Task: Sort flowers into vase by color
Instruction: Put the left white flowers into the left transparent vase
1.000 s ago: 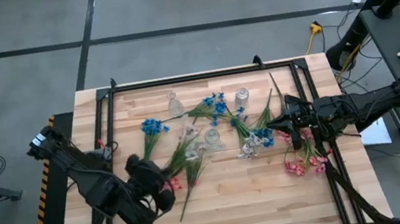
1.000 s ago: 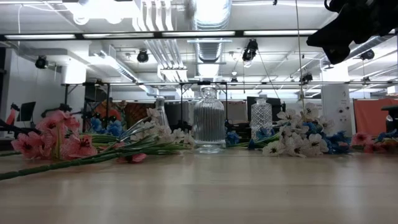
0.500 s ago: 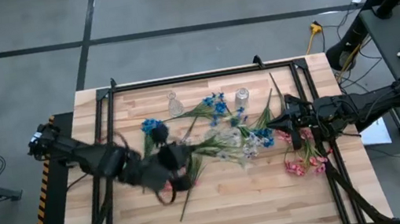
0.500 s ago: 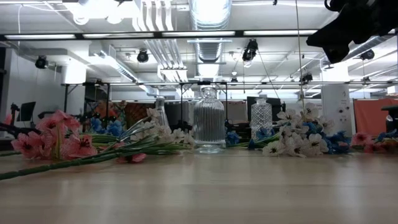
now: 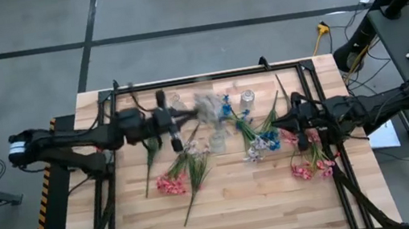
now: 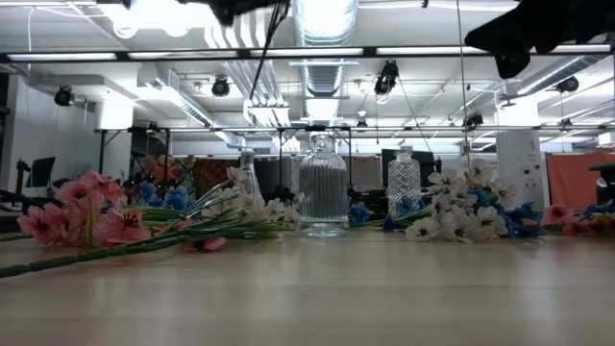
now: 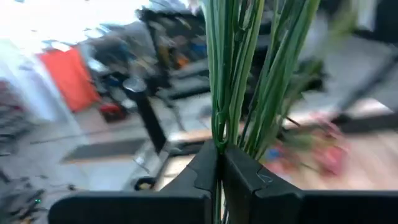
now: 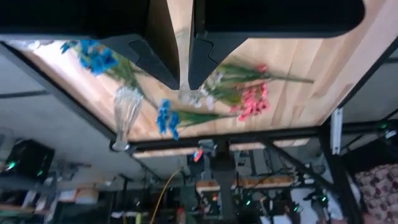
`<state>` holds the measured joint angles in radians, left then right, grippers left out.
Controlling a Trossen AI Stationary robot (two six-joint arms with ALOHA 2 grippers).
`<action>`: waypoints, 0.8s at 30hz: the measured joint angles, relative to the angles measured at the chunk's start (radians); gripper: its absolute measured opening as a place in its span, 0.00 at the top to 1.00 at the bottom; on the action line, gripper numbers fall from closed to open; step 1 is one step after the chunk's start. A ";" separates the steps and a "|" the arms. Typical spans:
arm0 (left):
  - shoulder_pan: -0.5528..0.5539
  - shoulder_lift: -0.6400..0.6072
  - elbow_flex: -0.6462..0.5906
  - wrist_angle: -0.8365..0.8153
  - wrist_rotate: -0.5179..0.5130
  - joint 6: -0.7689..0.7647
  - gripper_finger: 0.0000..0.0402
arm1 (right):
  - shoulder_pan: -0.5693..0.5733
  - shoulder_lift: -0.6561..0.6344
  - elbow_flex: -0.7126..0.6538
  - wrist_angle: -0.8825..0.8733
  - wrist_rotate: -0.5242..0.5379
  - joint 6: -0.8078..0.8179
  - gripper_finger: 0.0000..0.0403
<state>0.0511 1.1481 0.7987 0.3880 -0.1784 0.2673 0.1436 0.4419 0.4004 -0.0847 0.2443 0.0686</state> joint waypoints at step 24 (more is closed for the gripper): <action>0.323 0.002 -0.317 0.623 -0.046 -0.248 1.00 | 0.000 0.000 -0.001 0.016 0.097 0.010 0.93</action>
<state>0.3737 1.1503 0.4820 1.0110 -0.2244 0.0197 0.1436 0.4423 0.3992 -0.0685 0.3416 0.0786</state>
